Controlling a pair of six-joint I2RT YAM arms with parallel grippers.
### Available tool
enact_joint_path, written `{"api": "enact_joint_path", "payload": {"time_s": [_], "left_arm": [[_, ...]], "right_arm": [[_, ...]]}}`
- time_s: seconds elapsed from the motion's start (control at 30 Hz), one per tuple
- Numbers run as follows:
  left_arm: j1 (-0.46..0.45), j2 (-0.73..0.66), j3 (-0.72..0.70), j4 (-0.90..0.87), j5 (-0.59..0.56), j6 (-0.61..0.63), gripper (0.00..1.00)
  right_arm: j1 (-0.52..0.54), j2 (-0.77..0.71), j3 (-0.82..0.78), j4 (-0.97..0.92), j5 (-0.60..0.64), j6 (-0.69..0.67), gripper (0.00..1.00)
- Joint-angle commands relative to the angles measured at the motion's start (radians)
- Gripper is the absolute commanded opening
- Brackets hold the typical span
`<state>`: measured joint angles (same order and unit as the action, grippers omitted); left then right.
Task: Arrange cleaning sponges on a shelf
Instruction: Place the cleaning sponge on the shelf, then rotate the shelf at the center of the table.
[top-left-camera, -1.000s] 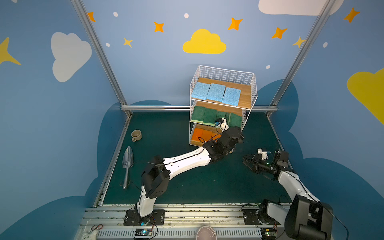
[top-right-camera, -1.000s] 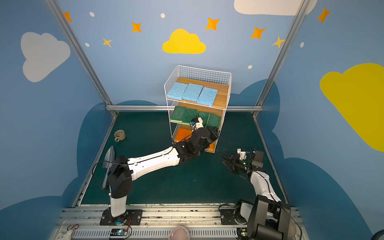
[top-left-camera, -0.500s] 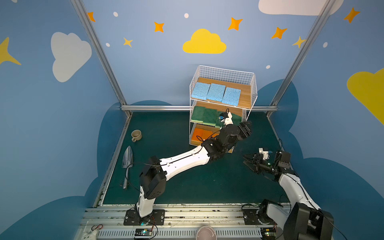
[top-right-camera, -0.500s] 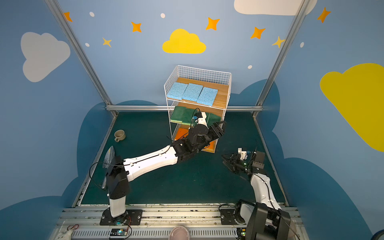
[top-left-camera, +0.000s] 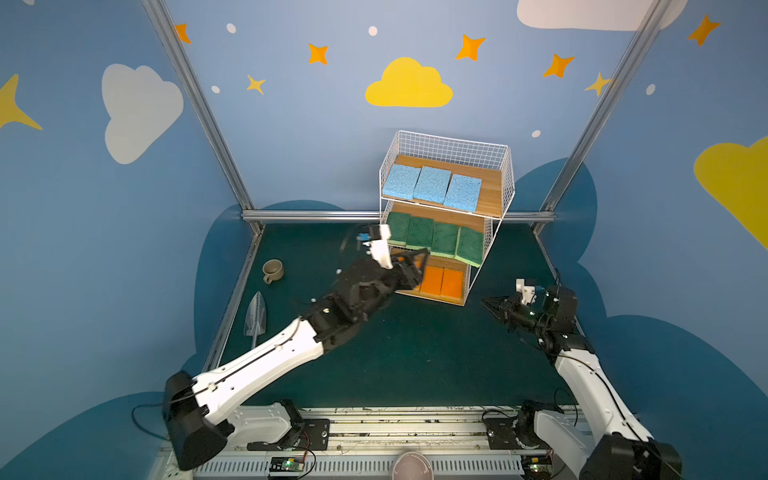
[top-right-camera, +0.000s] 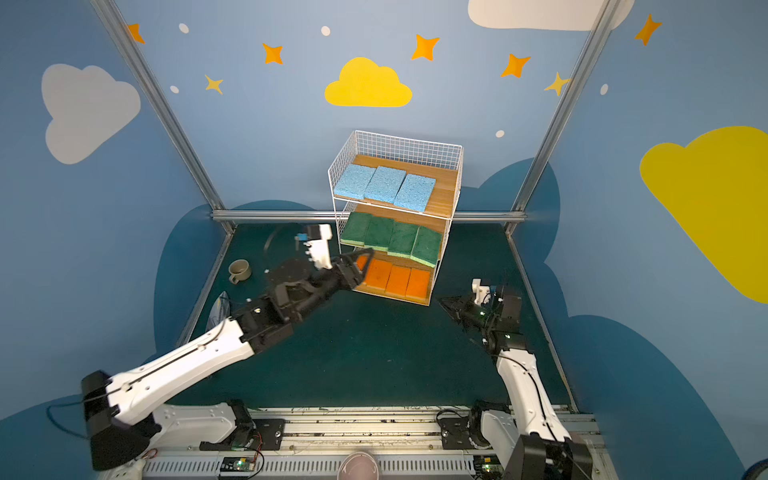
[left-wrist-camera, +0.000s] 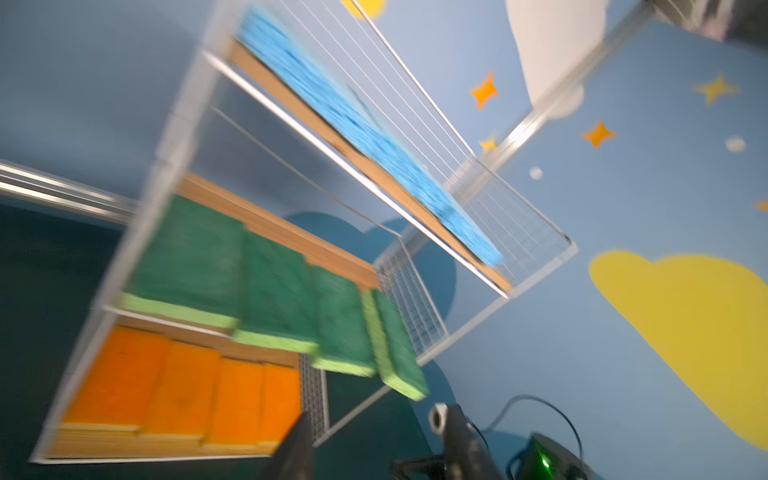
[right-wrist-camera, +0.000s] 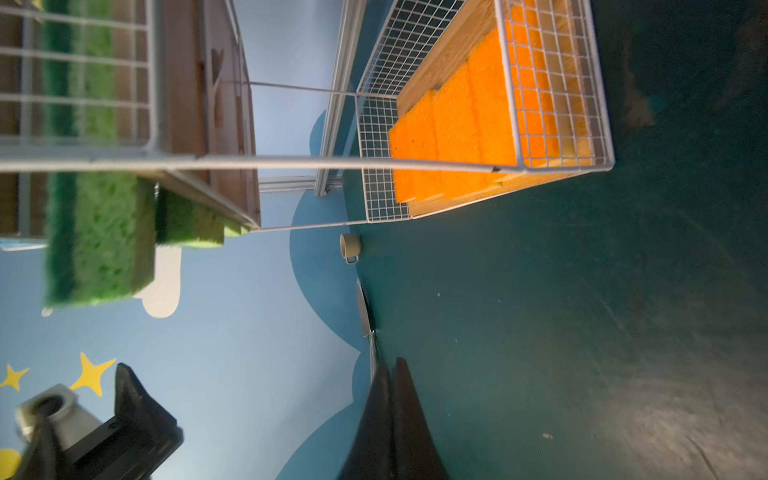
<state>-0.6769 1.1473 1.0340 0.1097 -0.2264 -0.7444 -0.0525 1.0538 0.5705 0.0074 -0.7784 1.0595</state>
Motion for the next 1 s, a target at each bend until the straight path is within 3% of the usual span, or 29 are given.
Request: {"api": "enact_joint_path", "payload": {"time_s": [0.0,0.07,0.13,0.27,0.37,0.47,0.57,0.73,0.9,0.97], "left_arm": [[0.117,0.012,-0.096,-0.009,0.153,0.05,0.3],[0.187,0.041,-0.143,0.061,0.214,0.061,0.47],[0.237,0.091,-0.189,0.152,0.241,0.05,0.65],[0.306,0.237,-0.188,0.285,0.332,0.049,0.67],[0.345,0.347,-0.155,0.363,0.421,0.051,0.67],[0.362,0.441,-0.128,0.472,0.53,0.092,0.79],[0.363,0.511,-0.091,0.516,0.577,0.14,0.84],[0.364,0.602,0.012,0.49,0.612,0.192,0.8],[0.367,0.635,0.036,0.522,0.634,0.195,0.51],[0.367,0.639,0.031,0.541,0.647,0.186,0.44]], "right_arm": [[0.016,0.08,0.094,0.065,0.052,-0.003,0.23],[0.017,0.124,0.171,-0.027,0.069,-0.055,0.34],[0.02,0.157,0.193,-0.023,0.077,-0.054,0.37],[0.027,0.219,0.231,-0.003,0.066,-0.038,0.31],[0.045,0.259,0.251,0.006,0.063,-0.038,0.15],[0.06,0.301,0.257,0.029,0.06,-0.03,0.02],[0.062,0.345,0.272,0.049,0.05,-0.027,0.0],[0.062,0.404,0.311,0.06,0.041,-0.027,0.0],[0.048,0.479,0.356,0.082,0.019,-0.014,0.0],[0.043,0.503,0.369,0.098,0.009,-0.005,0.0]]}}
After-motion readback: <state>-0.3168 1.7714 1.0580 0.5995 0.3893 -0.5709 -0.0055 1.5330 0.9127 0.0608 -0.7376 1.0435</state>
